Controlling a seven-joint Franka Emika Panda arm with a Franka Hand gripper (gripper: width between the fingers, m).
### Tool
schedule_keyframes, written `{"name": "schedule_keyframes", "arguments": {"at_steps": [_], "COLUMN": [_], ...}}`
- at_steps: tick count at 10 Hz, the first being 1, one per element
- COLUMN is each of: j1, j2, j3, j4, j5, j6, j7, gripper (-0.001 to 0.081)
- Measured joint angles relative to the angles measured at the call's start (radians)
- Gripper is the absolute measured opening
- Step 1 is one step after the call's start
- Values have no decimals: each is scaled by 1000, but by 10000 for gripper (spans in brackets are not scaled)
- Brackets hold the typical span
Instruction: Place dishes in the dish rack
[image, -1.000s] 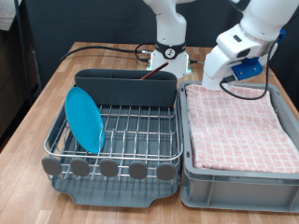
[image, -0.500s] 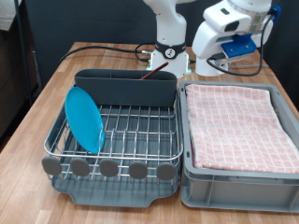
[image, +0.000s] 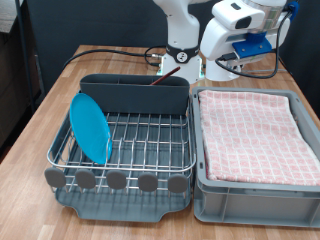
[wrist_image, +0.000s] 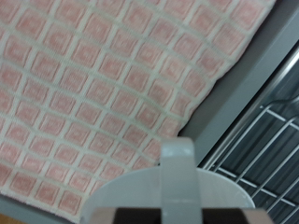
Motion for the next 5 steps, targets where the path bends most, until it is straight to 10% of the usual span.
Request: {"name": "schedule_keyframes", "arguments": {"at_steps": [5], "j1": [-26], "j2": [187], "j3": [-57], "j4": [214], "j5": [99], "j6": [-4], "j7": [79], "gripper": [71]}}
